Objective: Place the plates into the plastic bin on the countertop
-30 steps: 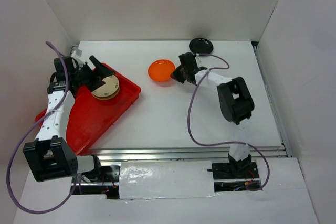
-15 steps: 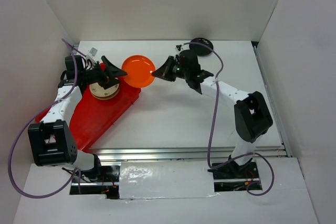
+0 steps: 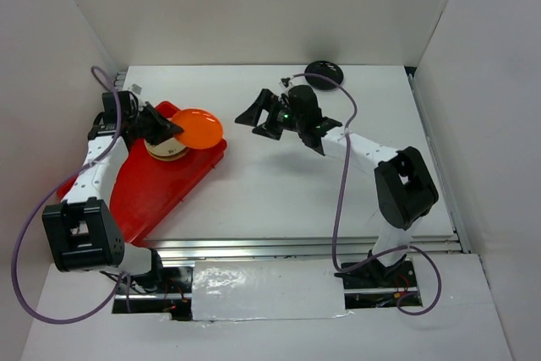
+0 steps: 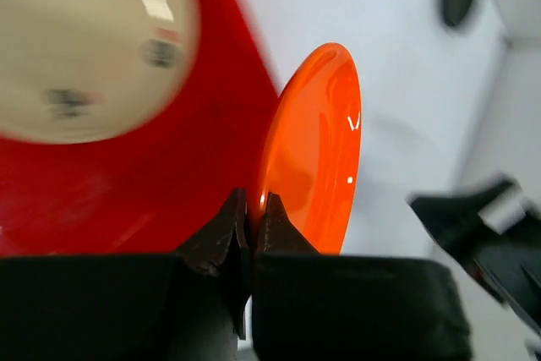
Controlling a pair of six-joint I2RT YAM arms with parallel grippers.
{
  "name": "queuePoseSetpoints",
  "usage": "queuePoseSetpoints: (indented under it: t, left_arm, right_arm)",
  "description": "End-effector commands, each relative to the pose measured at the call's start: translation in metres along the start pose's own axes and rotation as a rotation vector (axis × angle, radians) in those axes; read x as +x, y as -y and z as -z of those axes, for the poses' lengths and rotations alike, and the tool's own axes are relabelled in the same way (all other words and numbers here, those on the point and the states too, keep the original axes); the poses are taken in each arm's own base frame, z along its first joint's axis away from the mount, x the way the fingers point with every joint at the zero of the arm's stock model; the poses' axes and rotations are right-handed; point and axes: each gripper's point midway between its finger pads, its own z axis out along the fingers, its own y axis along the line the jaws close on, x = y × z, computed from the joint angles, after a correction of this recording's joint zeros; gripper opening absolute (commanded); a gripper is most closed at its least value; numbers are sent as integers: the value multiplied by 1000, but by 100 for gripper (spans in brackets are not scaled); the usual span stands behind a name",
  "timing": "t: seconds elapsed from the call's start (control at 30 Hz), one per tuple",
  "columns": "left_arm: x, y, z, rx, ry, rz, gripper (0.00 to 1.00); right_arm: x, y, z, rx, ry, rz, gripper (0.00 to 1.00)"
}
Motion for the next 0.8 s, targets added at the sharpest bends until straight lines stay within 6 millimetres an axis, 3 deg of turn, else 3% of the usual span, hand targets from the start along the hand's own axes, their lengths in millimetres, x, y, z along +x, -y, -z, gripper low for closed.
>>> queuePoseSetpoints:
  t: [0.0,0.13,0.3,0.43,0.47,0.53,0.57,0.6,0.73,0.77]
  left_arm:
    - [-46,-63,43,-402,321,124,0]
    - [-60,-101,51,-514,406,271,0]
    - [-77,-118,40,-576,429,320,0]
    - [-87,-125,19,-579,400,332,4]
    - [-87,-125,15,-572,387,331,23]
    - [-90,-120,8,-560,366,328,46]
    - [-90,-118,7,-563,358,328,69]
    - [-87,-115,6,-578,346,315,99]
    - [-81,-113,16,-679,321,281,99]
    - [-72,-118,20,-721,294,278,99]
  right_arm:
    - [-33,24,26,43,135,-25,98]
    - [-32,43,37,80,129,-30,100]
    - [-36,53,48,97,135,-24,100]
    - [-39,59,56,93,140,-23,100]
    - [-39,61,57,94,139,-25,100]
    - [-43,64,61,94,149,-25,100]
    - [-44,67,63,96,149,-28,100]
    - [-45,68,64,96,154,-28,100]
    - [-52,81,69,130,182,-49,100]
    - [-62,89,72,160,211,-58,100]
